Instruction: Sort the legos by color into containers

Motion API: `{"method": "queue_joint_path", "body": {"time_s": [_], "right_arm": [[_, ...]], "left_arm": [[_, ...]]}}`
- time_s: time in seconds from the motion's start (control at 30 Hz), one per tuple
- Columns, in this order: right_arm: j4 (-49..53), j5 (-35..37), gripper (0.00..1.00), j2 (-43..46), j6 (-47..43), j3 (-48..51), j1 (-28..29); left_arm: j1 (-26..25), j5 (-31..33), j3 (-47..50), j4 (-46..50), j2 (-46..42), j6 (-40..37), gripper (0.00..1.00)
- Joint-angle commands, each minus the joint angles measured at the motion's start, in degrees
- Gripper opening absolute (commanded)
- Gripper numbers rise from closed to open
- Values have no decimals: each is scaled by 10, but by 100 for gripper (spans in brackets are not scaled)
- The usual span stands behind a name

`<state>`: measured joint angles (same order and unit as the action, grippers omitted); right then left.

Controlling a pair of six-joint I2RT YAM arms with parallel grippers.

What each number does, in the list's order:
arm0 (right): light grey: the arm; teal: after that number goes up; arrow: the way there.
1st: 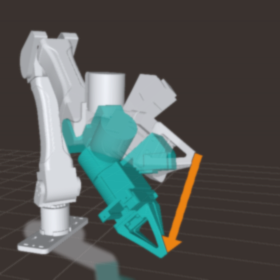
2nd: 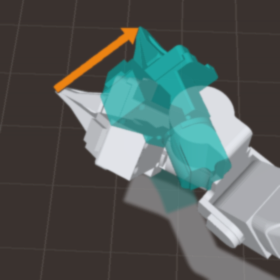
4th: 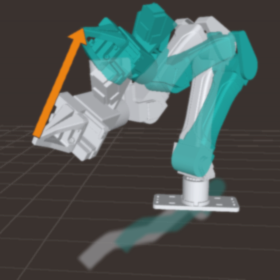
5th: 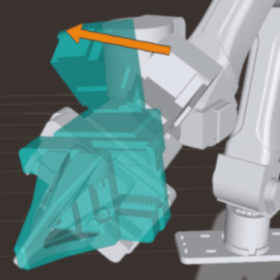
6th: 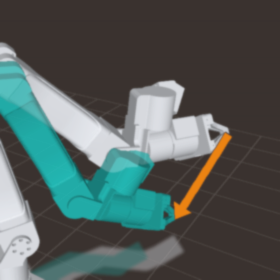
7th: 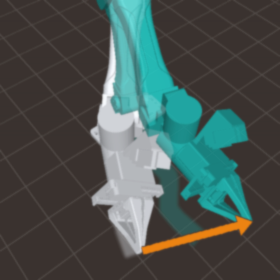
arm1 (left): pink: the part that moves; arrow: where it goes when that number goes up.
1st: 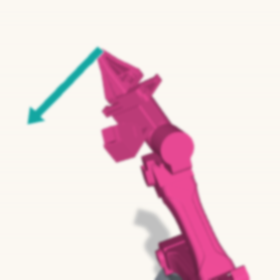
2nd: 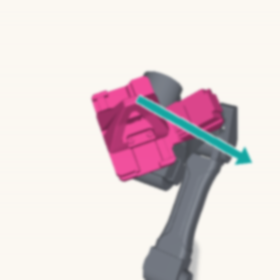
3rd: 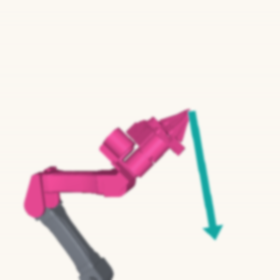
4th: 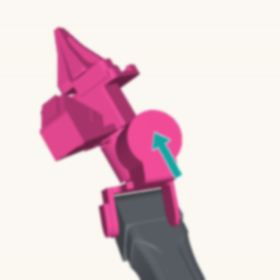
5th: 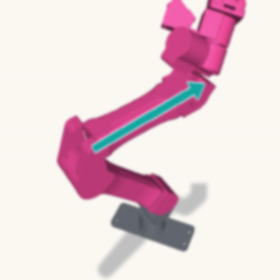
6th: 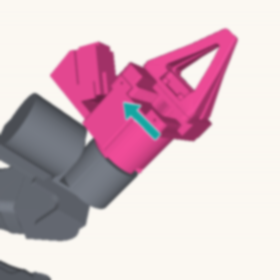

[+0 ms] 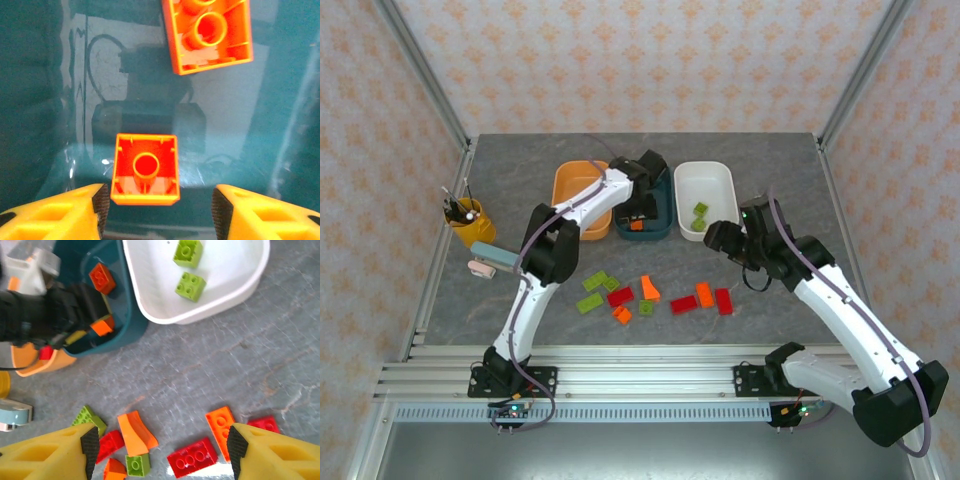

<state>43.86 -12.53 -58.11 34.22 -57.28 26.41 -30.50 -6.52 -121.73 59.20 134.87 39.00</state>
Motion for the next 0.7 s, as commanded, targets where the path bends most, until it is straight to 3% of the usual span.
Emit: {"method": "queue_joint_path", "body": {"time_s": [0.0, 0.23, 0.47, 0.67], "right_arm": [[47, 20, 70, 4, -16, -3, -3], [52, -7, 68, -17, -54, -24, -1], [63, 20, 66, -53, -86, -22, 63], [65, 19, 58, -170, -107, -12, 96]], "left_arm": [[-5, 3, -17, 8, -85, 2, 63], [-8, 14, 92, -20, -227, 29, 70], [-10, 20, 358, -85, -466, 74, 72], [-26, 27, 554, -106, -647, 121, 74]]}}
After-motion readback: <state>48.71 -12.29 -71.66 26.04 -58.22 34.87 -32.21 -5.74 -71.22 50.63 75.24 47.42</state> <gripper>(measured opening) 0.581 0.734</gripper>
